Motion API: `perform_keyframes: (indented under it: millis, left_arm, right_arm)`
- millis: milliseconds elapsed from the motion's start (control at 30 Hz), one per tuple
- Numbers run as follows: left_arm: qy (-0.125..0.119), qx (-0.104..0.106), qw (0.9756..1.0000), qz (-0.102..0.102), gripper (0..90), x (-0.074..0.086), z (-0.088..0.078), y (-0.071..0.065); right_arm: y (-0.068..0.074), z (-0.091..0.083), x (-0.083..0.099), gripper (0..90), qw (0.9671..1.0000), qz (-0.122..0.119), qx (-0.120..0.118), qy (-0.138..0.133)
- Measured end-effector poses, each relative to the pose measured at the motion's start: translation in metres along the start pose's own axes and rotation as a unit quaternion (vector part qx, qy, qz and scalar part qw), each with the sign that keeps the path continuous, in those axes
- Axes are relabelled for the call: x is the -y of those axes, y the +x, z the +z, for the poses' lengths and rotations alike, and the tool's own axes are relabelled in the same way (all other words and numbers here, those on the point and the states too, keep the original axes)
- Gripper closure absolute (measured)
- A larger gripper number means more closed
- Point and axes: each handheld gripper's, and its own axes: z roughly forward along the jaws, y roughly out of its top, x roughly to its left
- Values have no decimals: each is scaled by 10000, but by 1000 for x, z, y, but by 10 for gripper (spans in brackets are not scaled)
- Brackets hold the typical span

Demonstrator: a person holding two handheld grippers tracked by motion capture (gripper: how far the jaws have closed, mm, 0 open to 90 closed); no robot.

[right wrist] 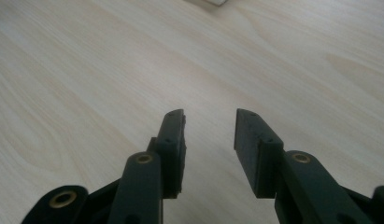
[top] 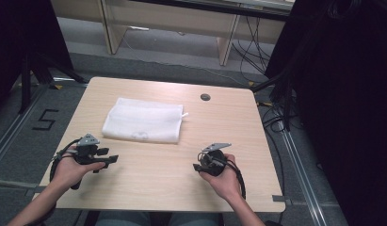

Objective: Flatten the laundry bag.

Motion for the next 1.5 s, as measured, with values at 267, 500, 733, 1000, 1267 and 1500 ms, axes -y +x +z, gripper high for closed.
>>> perform_keyframes:
  millis: [267,500,733,1000,1267,1500]
  left_arm:
    - [44,19,10000,-14,463,-1,2,0]
    - [-108,-59,9999,-101,490,0,0,4]
    - [-437,-254,9982,-323,497,-2,-7,9]
    - [-523,-563,9956,-543,561,-5,-13,23]
    - [-644,-679,9936,-640,547,-15,-8,33]
    - [-603,-756,9928,-711,493,-31,4,54]
  right_arm:
    - [-5,8,0,642,10000,11,44,60]
    - [-4,13,-4,645,9999,93,135,19]
    - [-5,13,-5,644,9997,97,202,76]
    - [-9,14,-11,630,9994,268,205,-42]
    - [-6,24,-39,612,9997,63,194,-103]
    - [0,38,-62,590,9998,-19,154,-101]
